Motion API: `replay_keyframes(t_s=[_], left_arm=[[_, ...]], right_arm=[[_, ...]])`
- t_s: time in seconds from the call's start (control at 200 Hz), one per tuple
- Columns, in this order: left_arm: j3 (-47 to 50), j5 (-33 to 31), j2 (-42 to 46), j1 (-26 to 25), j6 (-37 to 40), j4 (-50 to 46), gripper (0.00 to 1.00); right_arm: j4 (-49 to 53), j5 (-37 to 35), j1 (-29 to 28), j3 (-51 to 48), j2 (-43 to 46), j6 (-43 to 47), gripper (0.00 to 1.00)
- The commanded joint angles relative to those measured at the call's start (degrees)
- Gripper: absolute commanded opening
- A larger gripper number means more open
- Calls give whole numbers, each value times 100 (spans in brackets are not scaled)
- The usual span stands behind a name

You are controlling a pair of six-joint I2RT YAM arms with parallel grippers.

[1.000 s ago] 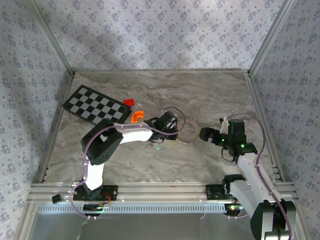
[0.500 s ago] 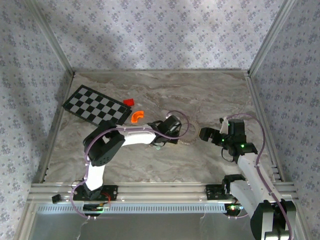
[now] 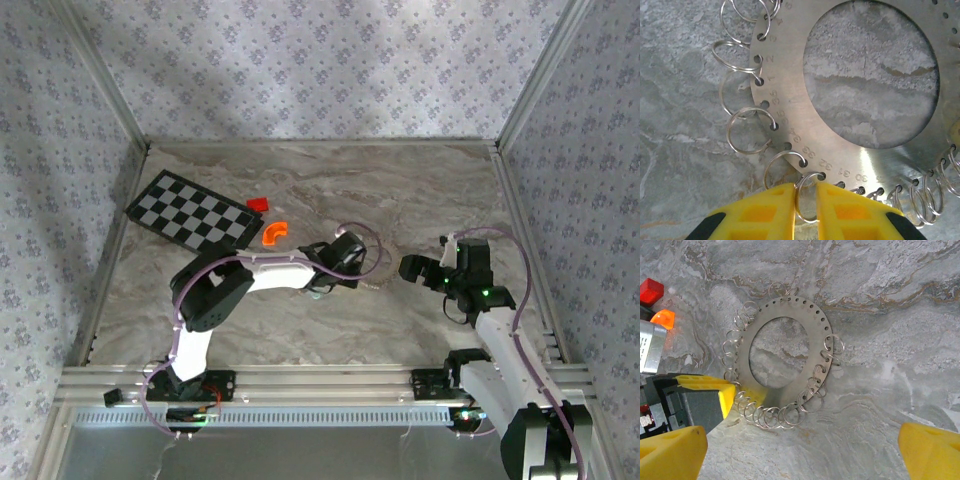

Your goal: Put the keys on the keyring

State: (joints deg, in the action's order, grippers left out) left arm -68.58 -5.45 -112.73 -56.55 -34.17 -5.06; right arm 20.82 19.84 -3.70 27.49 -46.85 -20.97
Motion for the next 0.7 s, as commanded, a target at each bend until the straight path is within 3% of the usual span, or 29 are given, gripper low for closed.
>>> replay_keyframes(t_s=[0.0,0.26,0.695], left_arm=[[206,240,53,82,-81,416,18],[213,280,4,110,-149,505,16],[266,334,80,127,-149,559,5]], right_arm=[[86,56,29,74,93,101,100],[122,53,32,82,141,111,100],[125,20,38,107,91,160,100]])
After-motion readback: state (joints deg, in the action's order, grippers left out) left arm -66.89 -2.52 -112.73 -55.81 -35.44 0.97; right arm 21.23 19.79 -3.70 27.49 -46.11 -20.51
